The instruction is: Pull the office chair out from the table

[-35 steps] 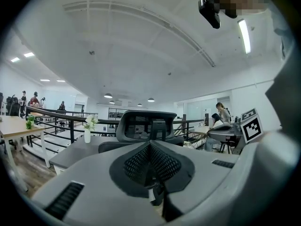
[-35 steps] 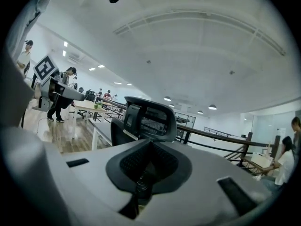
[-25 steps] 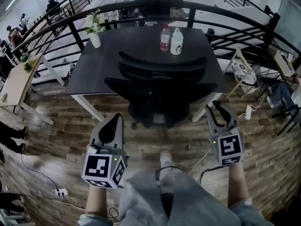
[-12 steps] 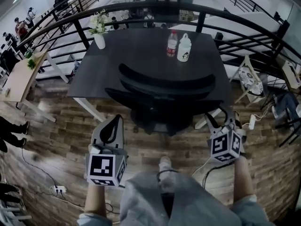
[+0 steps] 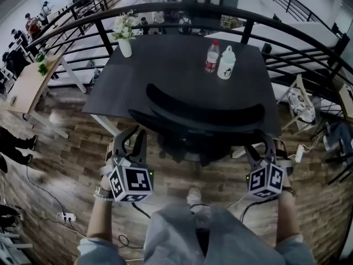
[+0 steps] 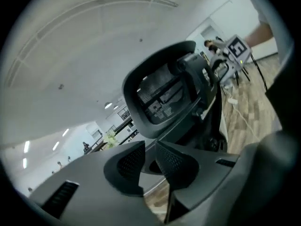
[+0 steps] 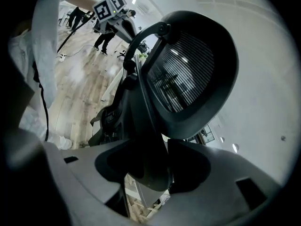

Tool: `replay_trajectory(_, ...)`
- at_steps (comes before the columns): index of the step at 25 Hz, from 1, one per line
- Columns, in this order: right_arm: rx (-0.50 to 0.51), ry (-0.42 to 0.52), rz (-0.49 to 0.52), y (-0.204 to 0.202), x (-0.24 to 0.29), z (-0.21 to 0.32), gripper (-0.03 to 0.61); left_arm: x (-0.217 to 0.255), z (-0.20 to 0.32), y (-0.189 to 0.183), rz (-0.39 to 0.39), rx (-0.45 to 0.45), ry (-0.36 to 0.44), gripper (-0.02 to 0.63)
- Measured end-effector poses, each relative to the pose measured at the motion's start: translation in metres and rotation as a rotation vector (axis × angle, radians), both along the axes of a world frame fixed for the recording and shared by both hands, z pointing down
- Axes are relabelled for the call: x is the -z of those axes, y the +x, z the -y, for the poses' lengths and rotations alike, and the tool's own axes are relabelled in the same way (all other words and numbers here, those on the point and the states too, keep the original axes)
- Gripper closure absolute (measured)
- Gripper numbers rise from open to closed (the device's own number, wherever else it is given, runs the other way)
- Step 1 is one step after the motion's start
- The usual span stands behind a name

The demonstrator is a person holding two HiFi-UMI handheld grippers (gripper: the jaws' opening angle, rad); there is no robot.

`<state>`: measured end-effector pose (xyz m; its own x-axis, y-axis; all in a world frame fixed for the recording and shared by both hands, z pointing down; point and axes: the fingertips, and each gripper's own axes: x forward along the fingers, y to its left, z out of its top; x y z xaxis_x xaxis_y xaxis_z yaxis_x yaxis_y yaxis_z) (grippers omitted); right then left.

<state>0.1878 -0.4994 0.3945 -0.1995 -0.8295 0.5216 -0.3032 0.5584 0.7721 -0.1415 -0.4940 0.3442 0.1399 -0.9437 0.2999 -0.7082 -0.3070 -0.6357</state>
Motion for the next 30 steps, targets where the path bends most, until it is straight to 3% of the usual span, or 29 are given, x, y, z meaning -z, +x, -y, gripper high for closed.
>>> replay_trajectory(3, 0.018, -0.003, -0.018, -0.001, -0.002, 0.004, 0.365, -0.014, 0.017, -0.006, 0.176, -0.015, 0.009, 0.499)
replay_trajectory(5, 0.032, -0.008, -0.033, -0.002, -0.004, 0.007, 0.365, -0.023, 0.027, -0.008, 0.252, -0.030, 0.001, 0.494)
replay_trajectory(9, 0.058, -0.025, -0.053, -0.005, -0.008, 0.009, 0.365, -0.042, 0.037, -0.010, 0.452, -0.065, -0.048, 0.420)
replay_trajectory(13, 0.067, -0.030, -0.056, -0.005, -0.007, 0.009, 0.365, -0.047, 0.047, -0.007, 0.619, -0.087, -0.056, 0.405)
replay_trajectory(20, 0.087, -0.031, -0.083, -0.001, -0.011, 0.013, 0.367, -0.066, 0.066, 0.001, 0.744, -0.116, -0.084, 0.393)
replay_trajectory(30, 0.069, 0.011, -0.099, -0.003, -0.011, 0.012, 0.373, -0.068, 0.069, -0.002, 0.811, -0.115, -0.063, 0.411)
